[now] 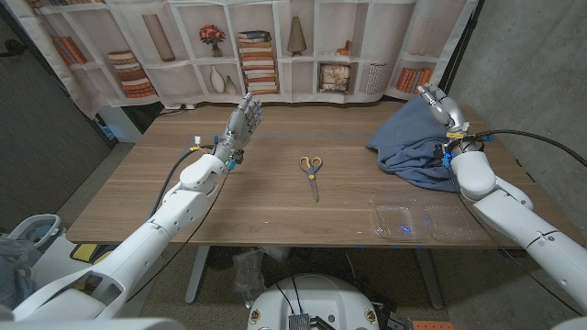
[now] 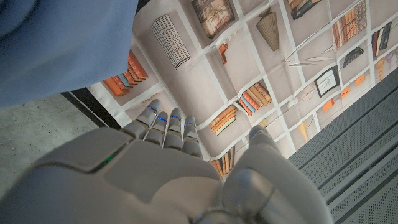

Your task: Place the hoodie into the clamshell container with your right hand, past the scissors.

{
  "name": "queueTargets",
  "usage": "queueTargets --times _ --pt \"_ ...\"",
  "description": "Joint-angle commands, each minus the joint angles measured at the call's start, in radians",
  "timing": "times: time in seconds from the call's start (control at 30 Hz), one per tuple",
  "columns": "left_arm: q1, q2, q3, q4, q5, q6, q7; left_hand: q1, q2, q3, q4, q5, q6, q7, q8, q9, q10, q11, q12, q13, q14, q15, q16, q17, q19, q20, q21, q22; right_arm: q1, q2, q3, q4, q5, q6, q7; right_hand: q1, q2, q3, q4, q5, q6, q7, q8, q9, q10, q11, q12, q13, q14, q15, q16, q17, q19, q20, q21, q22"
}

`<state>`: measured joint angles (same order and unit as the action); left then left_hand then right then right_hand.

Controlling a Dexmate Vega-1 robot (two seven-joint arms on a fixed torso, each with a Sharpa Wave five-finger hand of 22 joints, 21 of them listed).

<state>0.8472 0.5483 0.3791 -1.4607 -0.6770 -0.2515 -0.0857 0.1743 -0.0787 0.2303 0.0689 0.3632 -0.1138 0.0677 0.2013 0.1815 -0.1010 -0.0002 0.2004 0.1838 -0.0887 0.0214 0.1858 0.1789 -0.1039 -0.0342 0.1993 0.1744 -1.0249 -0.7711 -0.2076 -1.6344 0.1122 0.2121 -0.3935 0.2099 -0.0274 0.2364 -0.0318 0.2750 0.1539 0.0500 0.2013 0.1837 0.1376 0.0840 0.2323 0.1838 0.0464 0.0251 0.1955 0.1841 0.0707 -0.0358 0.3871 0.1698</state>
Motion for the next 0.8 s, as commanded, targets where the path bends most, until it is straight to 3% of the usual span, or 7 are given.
queueTargets --times 0.03,0.8 --pt "0.035 0.017 -0.003 -0.052 0.008 0.015 0.030 0.013 0.000 -0.001 0.000 0.005 -0.001 -0.004 -0.001 0.003 -0.002 0.002 0.002 0.002 -0.005 0.000 0.001 0.002 -0.011 -0.052 -0.001 0.004 0.005 -0.011 -0.005 0.018 -0.030 -0.025 -0.025 0.011 -0.002 0.003 -0.008 0.007 0.010 -0.004 0.003 0.004 0.006 -0.003 -0.004 0.002 0.001 -0.004 -0.002 0.001 0.006 -0.018 -0.006 0.006" --pt "0.070 0.034 -0.007 -0.121 0.019 0.028 0.067 0.015 0.003 -0.007 0.000 0.005 -0.003 -0.007 -0.003 0.004 -0.003 0.001 0.001 0.002 -0.008 0.001 0.001 0.003 -0.017 -0.045 -0.003 0.004 0.001 -0.058 -0.026 0.001 -0.107 -0.103 -0.059 0.015 -0.002 0.001 -0.013 0.014 0.003 -0.014 -0.002 0.004 0.000 -0.009 -0.009 0.002 -0.009 -0.003 -0.007 0.001 0.005 -0.017 -0.021 0.006"
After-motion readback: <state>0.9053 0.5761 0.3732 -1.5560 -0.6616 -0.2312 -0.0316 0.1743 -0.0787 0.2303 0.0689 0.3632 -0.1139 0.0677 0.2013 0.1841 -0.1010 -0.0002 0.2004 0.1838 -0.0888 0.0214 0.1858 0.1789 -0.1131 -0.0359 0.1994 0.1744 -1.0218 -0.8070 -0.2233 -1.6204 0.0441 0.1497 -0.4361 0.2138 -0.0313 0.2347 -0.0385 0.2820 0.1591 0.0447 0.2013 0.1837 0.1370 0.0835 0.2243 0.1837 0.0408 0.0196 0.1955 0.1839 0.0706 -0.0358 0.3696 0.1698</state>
